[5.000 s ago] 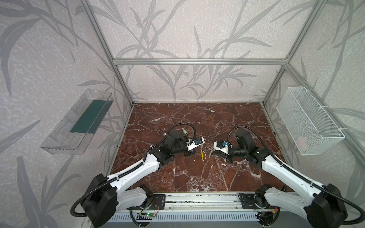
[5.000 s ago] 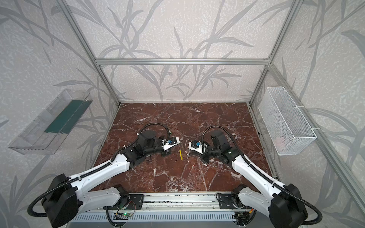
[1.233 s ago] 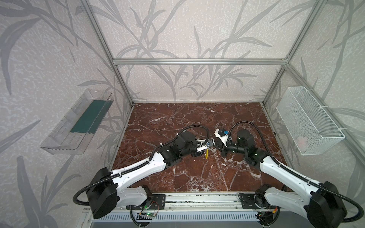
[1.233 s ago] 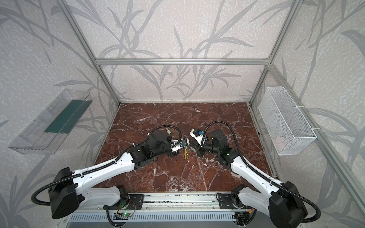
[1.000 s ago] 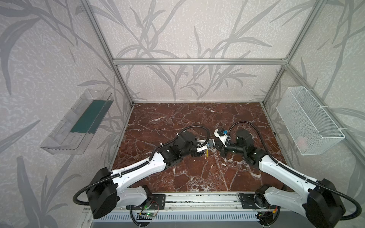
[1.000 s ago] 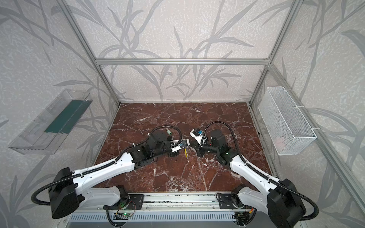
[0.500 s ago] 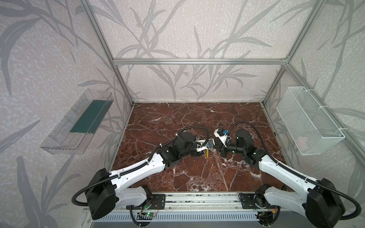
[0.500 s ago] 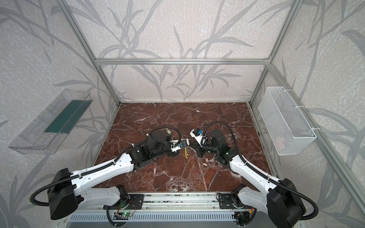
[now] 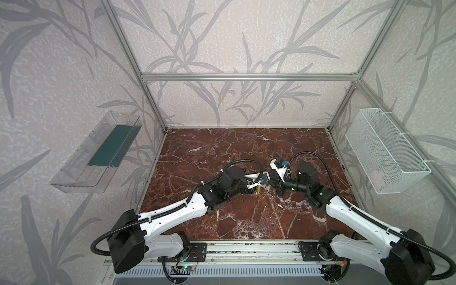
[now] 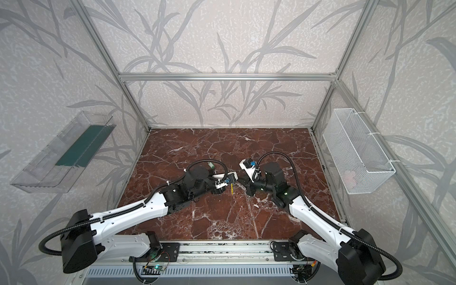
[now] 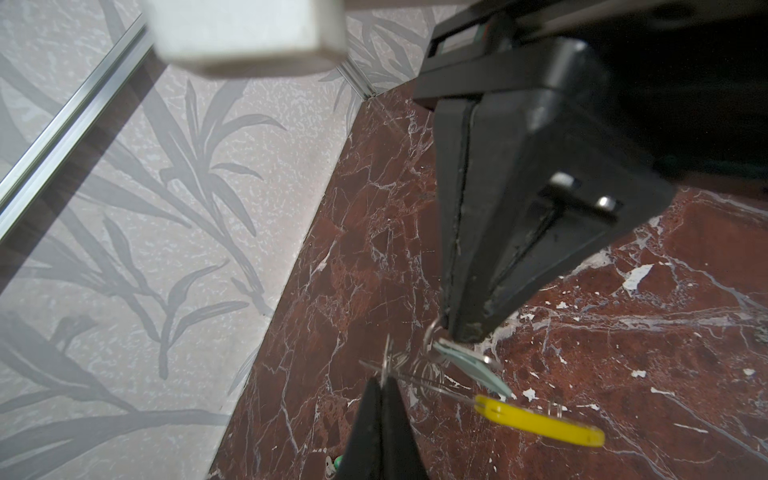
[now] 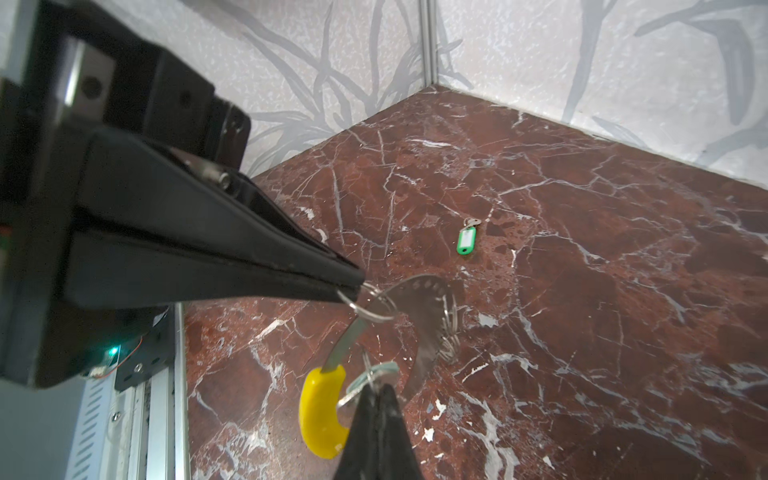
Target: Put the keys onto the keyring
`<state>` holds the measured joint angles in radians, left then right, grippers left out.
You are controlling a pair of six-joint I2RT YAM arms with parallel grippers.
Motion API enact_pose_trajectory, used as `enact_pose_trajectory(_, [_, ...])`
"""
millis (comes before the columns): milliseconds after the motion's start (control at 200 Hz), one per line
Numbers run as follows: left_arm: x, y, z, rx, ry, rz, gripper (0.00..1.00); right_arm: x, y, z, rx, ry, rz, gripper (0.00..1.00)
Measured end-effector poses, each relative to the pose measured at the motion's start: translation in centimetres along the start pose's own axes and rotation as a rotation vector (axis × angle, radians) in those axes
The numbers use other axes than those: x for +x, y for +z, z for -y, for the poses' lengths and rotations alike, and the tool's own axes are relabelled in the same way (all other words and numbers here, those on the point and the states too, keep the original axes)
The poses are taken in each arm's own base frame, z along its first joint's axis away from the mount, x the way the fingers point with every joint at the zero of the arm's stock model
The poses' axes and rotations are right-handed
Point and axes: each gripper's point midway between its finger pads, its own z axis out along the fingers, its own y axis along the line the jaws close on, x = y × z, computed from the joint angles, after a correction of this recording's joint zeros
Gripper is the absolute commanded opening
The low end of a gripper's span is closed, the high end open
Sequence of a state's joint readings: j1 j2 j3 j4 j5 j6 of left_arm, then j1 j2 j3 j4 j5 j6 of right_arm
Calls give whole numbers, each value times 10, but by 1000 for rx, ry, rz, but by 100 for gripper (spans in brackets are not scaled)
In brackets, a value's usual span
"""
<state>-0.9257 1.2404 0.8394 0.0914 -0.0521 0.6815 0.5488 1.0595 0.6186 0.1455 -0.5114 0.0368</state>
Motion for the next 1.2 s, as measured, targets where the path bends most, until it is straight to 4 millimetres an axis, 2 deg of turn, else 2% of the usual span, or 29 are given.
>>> enact_pose_trajectory(125, [0, 1, -1, -10, -1, 3, 0, -4, -2, 3, 26, 24, 22, 0])
enact_pose_trajectory(370, [-1, 3, -1, -22, -2, 0, 0, 7, -1, 2, 45, 63, 17, 0])
enact_pose_trajectory(670, [-1, 6, 2, -22, 2, -5, 0, -3, -1, -3, 40, 58, 54, 0])
enact_pose_trajectory(1205, [-3, 6, 0, -36, 3, -2, 0, -9, 0, -3, 37, 57, 77, 0])
